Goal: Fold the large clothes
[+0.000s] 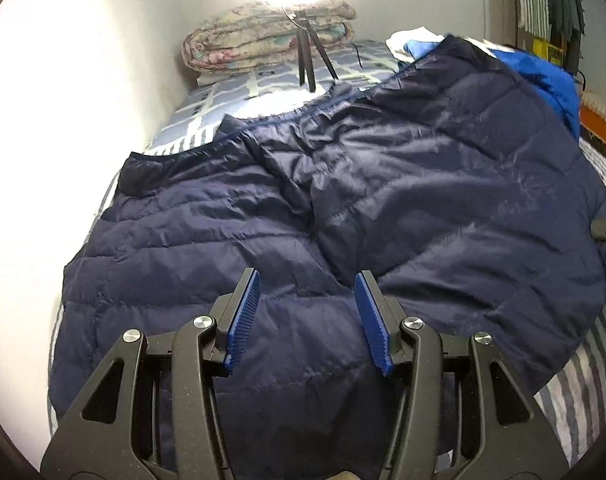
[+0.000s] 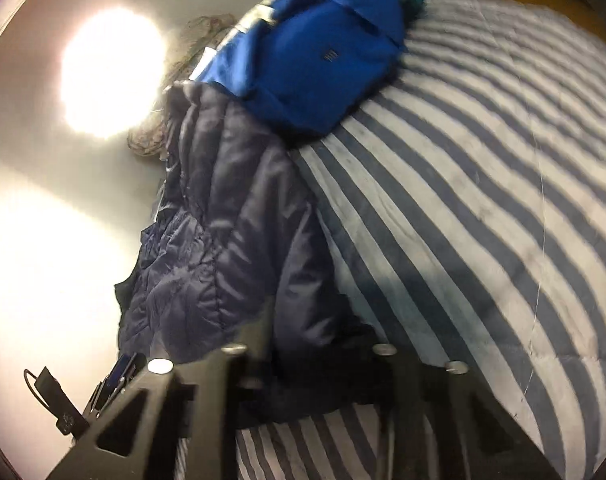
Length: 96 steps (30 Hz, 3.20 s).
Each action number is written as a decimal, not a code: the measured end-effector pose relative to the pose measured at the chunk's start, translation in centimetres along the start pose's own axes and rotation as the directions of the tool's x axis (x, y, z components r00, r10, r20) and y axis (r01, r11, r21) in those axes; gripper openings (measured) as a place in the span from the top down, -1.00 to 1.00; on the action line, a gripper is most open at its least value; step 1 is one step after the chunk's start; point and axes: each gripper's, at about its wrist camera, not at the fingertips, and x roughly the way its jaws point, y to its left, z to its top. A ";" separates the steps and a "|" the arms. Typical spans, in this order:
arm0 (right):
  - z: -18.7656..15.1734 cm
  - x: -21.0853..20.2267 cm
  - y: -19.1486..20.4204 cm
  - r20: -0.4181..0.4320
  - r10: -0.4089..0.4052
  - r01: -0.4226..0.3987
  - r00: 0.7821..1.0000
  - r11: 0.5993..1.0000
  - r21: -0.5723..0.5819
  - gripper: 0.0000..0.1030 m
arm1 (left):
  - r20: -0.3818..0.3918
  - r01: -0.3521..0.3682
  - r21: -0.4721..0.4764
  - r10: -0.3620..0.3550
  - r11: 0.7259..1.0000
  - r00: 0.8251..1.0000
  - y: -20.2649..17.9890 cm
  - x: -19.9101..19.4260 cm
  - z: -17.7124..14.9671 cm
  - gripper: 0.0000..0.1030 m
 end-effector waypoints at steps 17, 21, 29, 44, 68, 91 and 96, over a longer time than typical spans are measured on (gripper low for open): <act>-2.5 -6.0 16.7 0.211 -0.007 0.128 0.978 0.814 -0.567 0.85 | 0.022 0.108 -0.191 -0.106 0.976 0.994 8.7 -12.8 0.9 -0.01; -4.2 -5.5 20.0 0.213 0.028 0.118 0.977 0.758 -0.642 0.86 | 0.087 0.089 -0.278 -0.067 0.957 0.994 12.3 -17.5 -0.9 -0.01; -8.8 -2.1 28.2 0.142 0.105 0.039 0.984 0.653 -0.757 0.87 | 0.125 0.041 -0.351 0.004 0.936 0.992 15.8 -21.5 -4.5 -0.01; -24.4 12.7 39.4 -0.164 0.038 -0.166 0.986 0.367 -0.915 0.88 | 0.201 0.041 -0.425 0.050 0.904 0.978 19.2 -26.8 -7.3 -0.01; -16.4 3.3 25.1 -0.283 0.245 -0.374 0.927 0.589 -0.716 -0.18 | 0.121 -0.020 -0.397 0.074 0.918 0.990 19.8 -22.7 -4.4 -0.01; -9.7 15.5 17.8 -0.500 0.265 -0.462 0.825 0.826 -0.323 -0.53 | -0.241 -0.298 -0.083 0.271 0.951 0.932 19.0 3.0 -4.0 0.30; -10.2 16.3 18.4 -0.533 0.283 -0.492 0.797 0.817 -0.302 0.15 | -0.240 -0.300 -0.086 0.273 0.950 0.931 19.1 2.9 -4.4 0.30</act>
